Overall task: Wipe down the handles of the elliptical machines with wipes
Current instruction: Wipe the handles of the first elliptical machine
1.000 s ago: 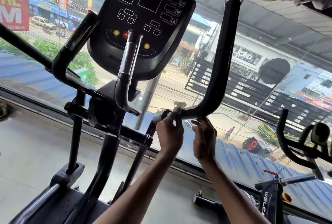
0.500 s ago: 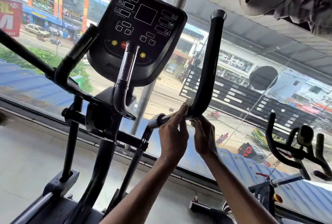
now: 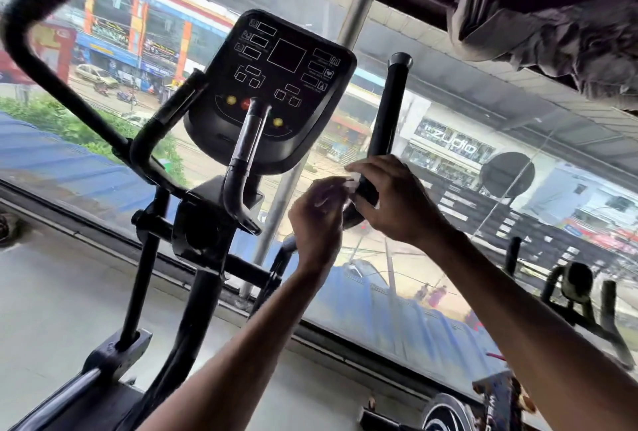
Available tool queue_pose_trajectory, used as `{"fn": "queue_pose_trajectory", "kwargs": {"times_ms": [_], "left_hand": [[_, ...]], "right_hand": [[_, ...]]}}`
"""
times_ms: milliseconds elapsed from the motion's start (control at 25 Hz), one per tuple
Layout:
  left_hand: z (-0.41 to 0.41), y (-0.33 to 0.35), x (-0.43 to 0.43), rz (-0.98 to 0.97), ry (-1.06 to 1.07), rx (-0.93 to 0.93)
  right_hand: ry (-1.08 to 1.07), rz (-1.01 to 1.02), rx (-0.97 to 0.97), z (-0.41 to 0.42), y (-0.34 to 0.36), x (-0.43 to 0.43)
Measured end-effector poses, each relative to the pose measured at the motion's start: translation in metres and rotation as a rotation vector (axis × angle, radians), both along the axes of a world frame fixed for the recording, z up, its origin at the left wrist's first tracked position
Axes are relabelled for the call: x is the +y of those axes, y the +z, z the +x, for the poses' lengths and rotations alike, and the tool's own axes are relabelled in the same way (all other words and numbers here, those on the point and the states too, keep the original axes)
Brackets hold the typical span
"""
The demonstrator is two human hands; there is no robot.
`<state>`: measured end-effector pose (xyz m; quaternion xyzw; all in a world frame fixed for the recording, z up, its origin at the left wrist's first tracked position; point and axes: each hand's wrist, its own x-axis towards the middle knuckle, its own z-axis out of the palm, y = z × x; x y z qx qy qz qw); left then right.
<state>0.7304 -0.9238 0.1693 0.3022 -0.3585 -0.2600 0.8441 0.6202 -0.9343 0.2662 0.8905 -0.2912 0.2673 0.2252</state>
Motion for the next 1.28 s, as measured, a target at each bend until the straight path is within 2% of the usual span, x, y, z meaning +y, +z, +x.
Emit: {"fn": "queue_pose_trajectory", "kwargs": {"times_ms": [160, 280, 360, 440, 520, 600, 680, 920, 1200, 1280], "left_hand": [[0.005, -0.004, 0.01, -0.03, 0.113, -0.149], [0.009, -0.017, 0.011, -0.014, 0.206, -0.218], [0.014, -0.029, 0.002, 0.073, 0.233, -0.262], [0.018, -0.037, -0.006, 0.203, 0.169, -0.381], [0.018, -0.041, -0.006, 0.281, 0.042, -0.472], [0.02, -0.044, -0.01, 0.293, -0.008, -0.535], [0.021, -0.049, -0.013, 0.25, -0.003, -0.548], [0.017, -0.055, -0.022, 0.091, -0.027, -0.555], [-0.002, -0.048, -0.024, -0.047, -0.033, -0.393], [-0.005, -0.037, -0.023, -0.05, -0.038, -0.34]], "right_hand": [[0.078, -0.015, 0.183, 0.004, 0.022, -0.008], [0.118, -0.155, 0.297, 0.009, 0.033, -0.011], [0.087, -0.207, 0.375, 0.015, 0.041, -0.013], [0.078, -0.243, 0.525, 0.016, 0.04, -0.017], [0.051, -0.193, 0.638, 0.013, 0.039, -0.021], [0.003, -0.086, 0.728, 0.013, 0.036, -0.021], [0.016, -0.096, 0.821, 0.013, 0.019, -0.022], [0.107, -0.248, 0.784, 0.003, 0.019, -0.017], [0.156, -0.289, 0.636, -0.01, 0.052, -0.022], [0.167, -0.267, 0.709, -0.01, 0.067, -0.033]]}}
